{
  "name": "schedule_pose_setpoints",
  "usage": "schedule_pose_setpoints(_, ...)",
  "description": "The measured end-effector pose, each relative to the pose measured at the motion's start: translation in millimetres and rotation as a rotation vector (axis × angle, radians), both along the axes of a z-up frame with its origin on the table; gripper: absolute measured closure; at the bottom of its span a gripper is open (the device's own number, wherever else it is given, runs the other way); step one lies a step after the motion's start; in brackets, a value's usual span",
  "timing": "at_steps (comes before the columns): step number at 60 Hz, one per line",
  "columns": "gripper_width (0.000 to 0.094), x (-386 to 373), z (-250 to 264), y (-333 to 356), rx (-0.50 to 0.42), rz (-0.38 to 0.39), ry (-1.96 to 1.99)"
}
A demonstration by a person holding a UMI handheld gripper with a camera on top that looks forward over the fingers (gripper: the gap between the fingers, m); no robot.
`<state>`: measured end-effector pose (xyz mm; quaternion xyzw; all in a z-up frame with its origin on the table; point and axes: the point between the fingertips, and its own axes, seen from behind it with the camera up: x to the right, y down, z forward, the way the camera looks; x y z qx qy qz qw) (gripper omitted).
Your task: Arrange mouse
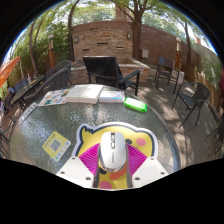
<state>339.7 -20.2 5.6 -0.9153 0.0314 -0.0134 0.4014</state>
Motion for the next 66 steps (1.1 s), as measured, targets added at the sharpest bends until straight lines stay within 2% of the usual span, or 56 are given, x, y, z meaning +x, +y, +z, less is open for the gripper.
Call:
schedule_pose_setpoints(7, 0.0409, 7.2, -19.3, -13.2, -0.044, -0.008, 0.030)
schedule_pose_setpoints(8, 0.0365, 7.0, -17.0, -12.6, -0.038, -0.008, 0.033)
schedule_pose_setpoints(11, 0.0110, 8.7, -7.1, -14.1, -0.022, -0.009, 0.026)
schedule_pose_setpoints(12, 0.0063, 7.5, 1.6, -13.4, -0.019, -0.009, 0.024)
schedule_pose_setpoints(14, 0.0101, 8.2, 4.3, -19.6, -0.014, -0.010, 0.007)
schedule_pose_setpoints(18, 0.0065, 6.7, 23.4, -30.5, 0.009, -0.014, -0.020)
schedule_pose_setpoints(29, 0.0079, -4.2, 90.3, -72.4, 0.064, -0.019, -0.058)
schedule_pose_setpoints(41, 0.0078, -20.6, 157.3, -150.2, 0.116, -0.034, -0.117)
schedule_pose_setpoints(56, 0.0079, -45.2, 186.8, -242.4, 0.132, -0.044, -0.140)
schedule_pose_setpoints(66, 0.0078, -54.9, 192.2, -269.8, 0.140, -0.047, -0.134)
